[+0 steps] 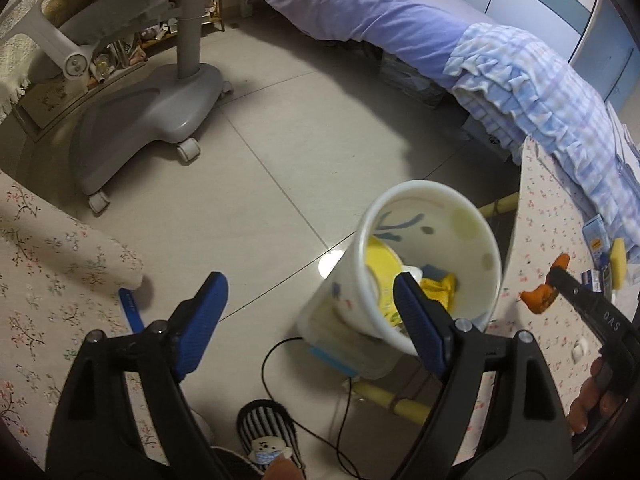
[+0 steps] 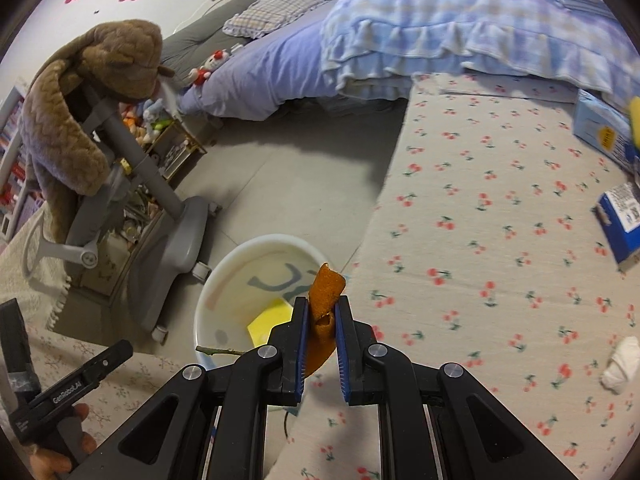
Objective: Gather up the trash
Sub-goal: 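Open the right tool over the wastebasket to drop the orange peel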
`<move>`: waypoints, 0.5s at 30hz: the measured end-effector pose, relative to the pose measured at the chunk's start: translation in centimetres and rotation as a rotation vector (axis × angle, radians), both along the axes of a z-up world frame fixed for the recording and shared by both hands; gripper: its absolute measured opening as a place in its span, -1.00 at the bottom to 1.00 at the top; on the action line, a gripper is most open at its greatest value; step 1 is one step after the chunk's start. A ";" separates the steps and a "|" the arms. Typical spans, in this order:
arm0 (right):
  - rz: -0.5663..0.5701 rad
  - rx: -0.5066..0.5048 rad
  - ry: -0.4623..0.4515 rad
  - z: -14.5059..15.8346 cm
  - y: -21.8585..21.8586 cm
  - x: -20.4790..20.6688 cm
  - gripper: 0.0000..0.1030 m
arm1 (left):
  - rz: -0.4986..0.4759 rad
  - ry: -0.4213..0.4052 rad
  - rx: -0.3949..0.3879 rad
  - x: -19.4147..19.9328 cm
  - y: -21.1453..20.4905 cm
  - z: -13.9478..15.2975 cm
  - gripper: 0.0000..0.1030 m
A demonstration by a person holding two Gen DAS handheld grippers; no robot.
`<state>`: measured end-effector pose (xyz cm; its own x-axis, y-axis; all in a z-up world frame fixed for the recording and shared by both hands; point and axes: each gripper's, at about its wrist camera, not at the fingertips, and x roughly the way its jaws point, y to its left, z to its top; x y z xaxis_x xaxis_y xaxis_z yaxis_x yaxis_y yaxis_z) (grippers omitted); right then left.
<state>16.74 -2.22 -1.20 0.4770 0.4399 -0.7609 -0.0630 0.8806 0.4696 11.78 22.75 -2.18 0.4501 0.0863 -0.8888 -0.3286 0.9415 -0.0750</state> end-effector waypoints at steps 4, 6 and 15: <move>0.046 0.039 -0.061 -0.5 1.5 0.2 -0.57 | -0.013 0.002 -0.005 -0.3 0.2 0.1 0.64; 0.061 0.042 -0.062 -0.8 2.0 0.1 -0.05 | -0.021 0.001 0.001 -0.3 0.0 0.1 0.65; -0.001 0.000 -0.069 0.5 0.2 -0.9 0.53 | -0.066 0.000 0.025 -0.1 -1.5 0.3 0.74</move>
<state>15.88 -2.06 -0.74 0.5289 0.4397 -0.7259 -0.0948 0.8806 0.4643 11.65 21.22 -1.92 0.4560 0.0785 -0.8865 -0.2654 0.9628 -0.0512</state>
